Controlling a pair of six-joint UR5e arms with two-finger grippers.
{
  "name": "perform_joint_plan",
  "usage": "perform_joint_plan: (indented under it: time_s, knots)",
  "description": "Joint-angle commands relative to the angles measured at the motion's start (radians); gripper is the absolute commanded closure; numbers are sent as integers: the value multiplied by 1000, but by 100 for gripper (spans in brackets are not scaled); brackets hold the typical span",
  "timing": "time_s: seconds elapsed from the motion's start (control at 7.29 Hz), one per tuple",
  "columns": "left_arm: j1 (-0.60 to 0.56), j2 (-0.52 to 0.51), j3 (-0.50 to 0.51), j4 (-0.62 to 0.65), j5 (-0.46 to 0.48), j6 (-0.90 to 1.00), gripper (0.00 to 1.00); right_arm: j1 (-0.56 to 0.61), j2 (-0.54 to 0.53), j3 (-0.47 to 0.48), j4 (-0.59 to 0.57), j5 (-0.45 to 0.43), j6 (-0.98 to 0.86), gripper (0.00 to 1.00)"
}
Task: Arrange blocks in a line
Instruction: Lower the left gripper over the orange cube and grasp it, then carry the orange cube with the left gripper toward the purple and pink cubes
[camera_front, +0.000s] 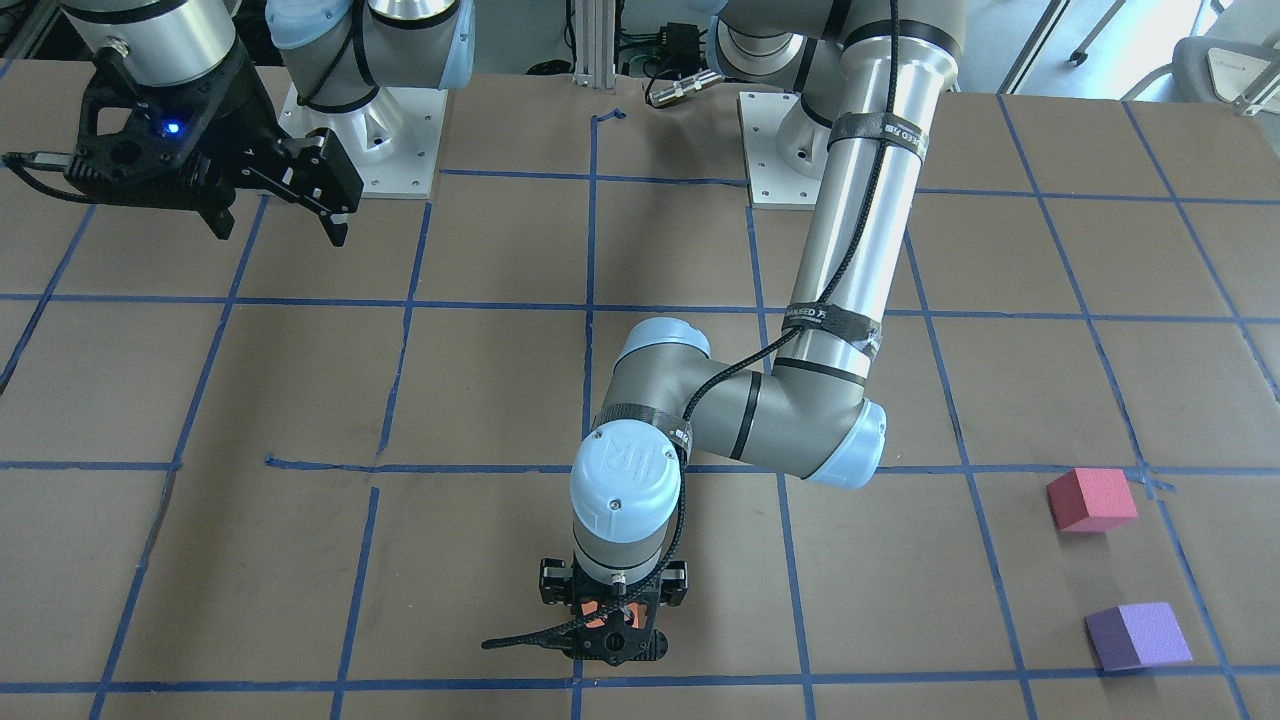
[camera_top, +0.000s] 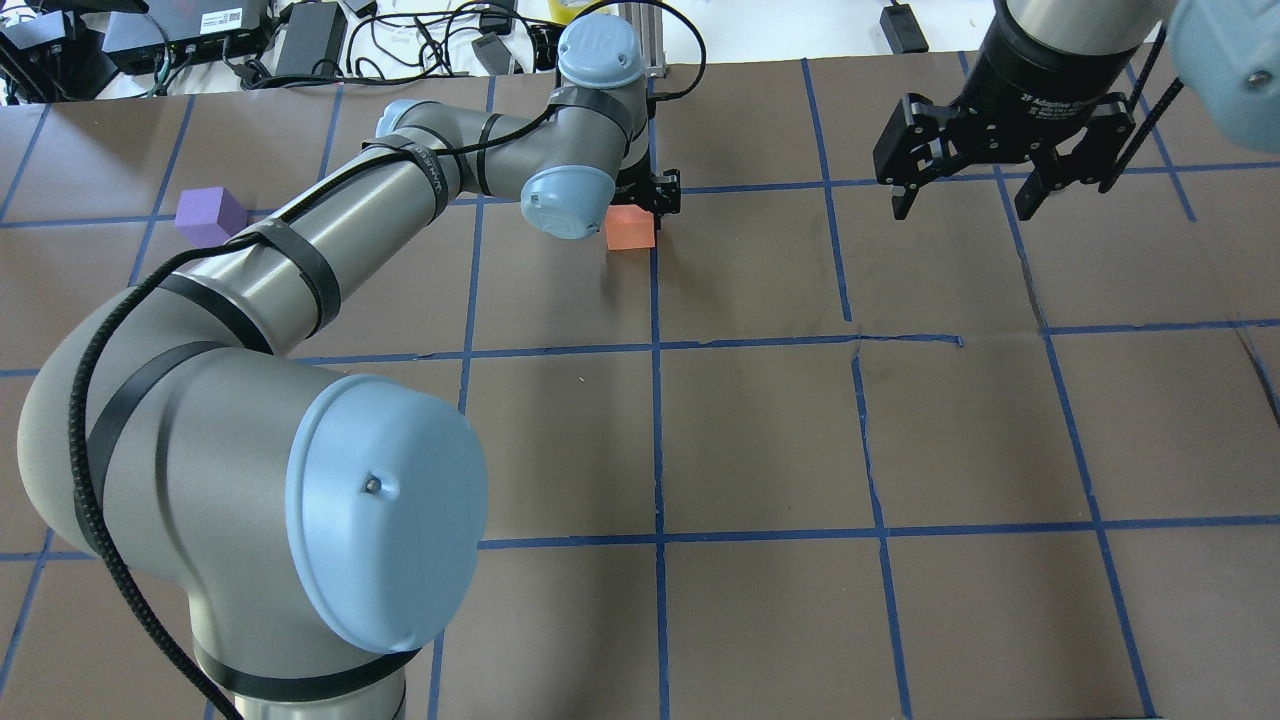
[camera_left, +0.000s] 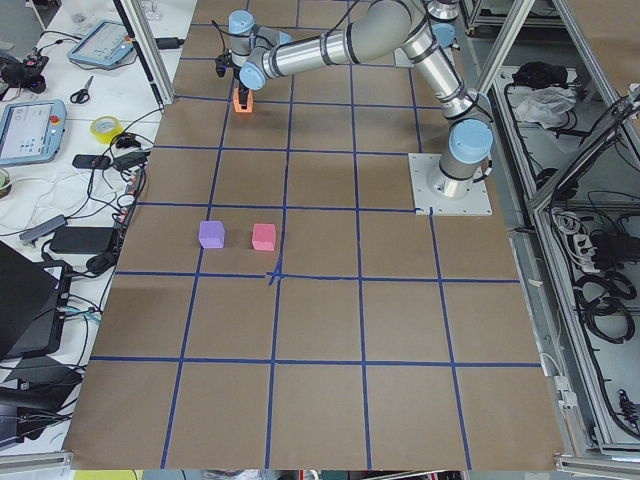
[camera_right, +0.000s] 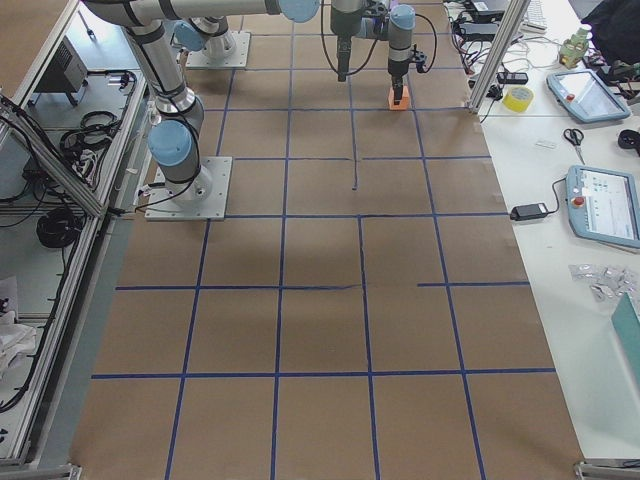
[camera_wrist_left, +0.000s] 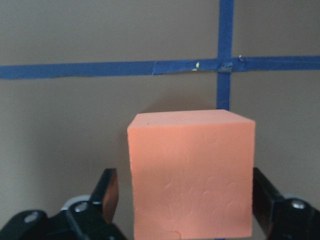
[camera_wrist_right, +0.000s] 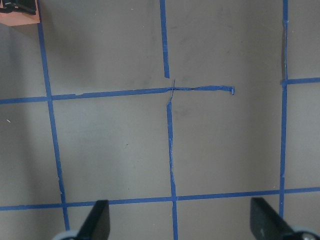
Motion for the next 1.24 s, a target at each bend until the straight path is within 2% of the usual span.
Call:
perform_joint_plan:
  time_s: [0.0,0.27,0.55,0.69,0.96,1.1]
  knots:
    - [-1,2,1,8,0,-14,83,-1,1,0,7,3,-3,0]
    - [33,66,-24,-1,14,14,89,-1,-1,0,6,7,-3,0]
    - [201,148,-45,-20,0,61,89,-1,1,0,1,7,-6,0]
    - [285,198,-57,-106,-35,184,89,-1,2,0,-3,7,-11,0]
    - [485,287,-60,-241,-40,346,89,-1,1,5,-4,-6,-12,0]
    - [572,300,-64,-266,-39,410,90,-1,5,5,-8,0,-12,0]
